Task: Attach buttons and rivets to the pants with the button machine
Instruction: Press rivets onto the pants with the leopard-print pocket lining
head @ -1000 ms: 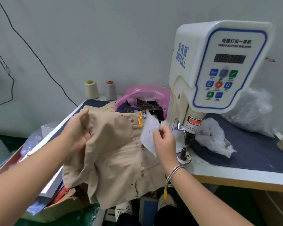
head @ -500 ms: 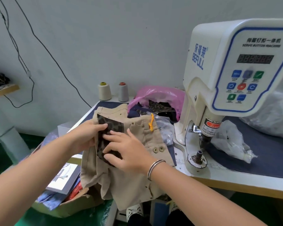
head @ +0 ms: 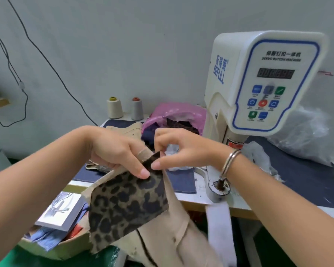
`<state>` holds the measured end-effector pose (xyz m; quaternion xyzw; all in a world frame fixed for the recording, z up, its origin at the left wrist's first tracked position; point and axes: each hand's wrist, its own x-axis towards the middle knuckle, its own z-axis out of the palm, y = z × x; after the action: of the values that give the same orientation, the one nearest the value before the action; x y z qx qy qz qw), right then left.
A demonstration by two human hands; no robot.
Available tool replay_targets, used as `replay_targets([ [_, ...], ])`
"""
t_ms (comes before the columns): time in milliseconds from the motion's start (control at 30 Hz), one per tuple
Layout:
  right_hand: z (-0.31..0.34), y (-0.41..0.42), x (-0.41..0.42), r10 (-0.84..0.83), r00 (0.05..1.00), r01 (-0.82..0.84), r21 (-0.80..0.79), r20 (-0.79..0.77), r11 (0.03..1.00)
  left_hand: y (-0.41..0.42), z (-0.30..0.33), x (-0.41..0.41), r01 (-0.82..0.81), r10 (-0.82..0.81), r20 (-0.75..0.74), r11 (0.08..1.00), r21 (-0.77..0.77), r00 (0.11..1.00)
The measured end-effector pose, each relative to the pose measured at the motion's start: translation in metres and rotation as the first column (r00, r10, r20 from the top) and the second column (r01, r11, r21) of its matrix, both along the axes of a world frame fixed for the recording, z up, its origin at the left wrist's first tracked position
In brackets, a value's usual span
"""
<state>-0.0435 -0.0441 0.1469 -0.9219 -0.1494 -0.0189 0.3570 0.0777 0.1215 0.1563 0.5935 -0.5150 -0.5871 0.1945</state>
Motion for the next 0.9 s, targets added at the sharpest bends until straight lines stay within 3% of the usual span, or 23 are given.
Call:
replay_targets([
  [67, -0.015, -0.002, -0.015, 0.033, 0.998, -0.026, 0.112, -0.058, 0.993, -0.008, -0.008, -0.010, 0.082, -0.082, 0.008, 0.995, 0.054, 0.997],
  [167, -0.040, -0.001, -0.036, 0.094, 0.940, 0.032, 0.359, -0.329, 0.933, -0.024, -0.018, -0.022, 0.194, -0.202, 0.083, 0.977, 0.092, 0.976],
  [233, -0.054, -0.005, -0.046, 0.034, 0.920, 0.118, 0.359, -0.390, 0.926, -0.035, -0.025, -0.025, 0.168, -0.181, 0.101, 0.978, 0.127, 0.978],
  [300, -0.063, -0.017, -0.051, -0.078, 0.947, 0.180, 0.315, -0.311, 0.932, -0.044, -0.033, -0.025, 0.085, -0.105, 0.114, 0.982, 0.168, 0.988],
  [433, -0.076, -0.049, -0.073, -0.207, 0.966, 0.257, 0.451, -0.157, 0.855, -0.050, -0.063, -0.026, -0.088, 0.075, 0.147, 0.993, 0.080, 0.986],
  [567, -0.100, -0.082, -0.108, -0.336, 0.924, 0.379, 0.558, -0.183, 0.738, -0.046, -0.109, -0.034, -0.135, 0.124, 0.391, 0.991, 0.001, 0.912],
  [667, -0.120, -0.103, -0.130, -0.407, 0.873, 0.487, 0.528, -0.270, 0.696, -0.054, -0.117, -0.038, -0.209, 0.250, 0.330, 0.966, -0.155, 0.910],
  [733, -0.126, -0.113, -0.140, -0.472, 0.846, 0.533, 0.429, -0.247, 0.730, -0.065, -0.113, -0.039, -0.227, 0.284, 0.288, 0.950, -0.215, 0.915],
  [900, -0.119, -0.129, -0.144, -0.527, 0.816, 0.577, 0.288, -0.237, 0.765, -0.090, -0.102, -0.044, -0.197, 0.258, 0.264, 0.951, -0.237, 0.929],
])
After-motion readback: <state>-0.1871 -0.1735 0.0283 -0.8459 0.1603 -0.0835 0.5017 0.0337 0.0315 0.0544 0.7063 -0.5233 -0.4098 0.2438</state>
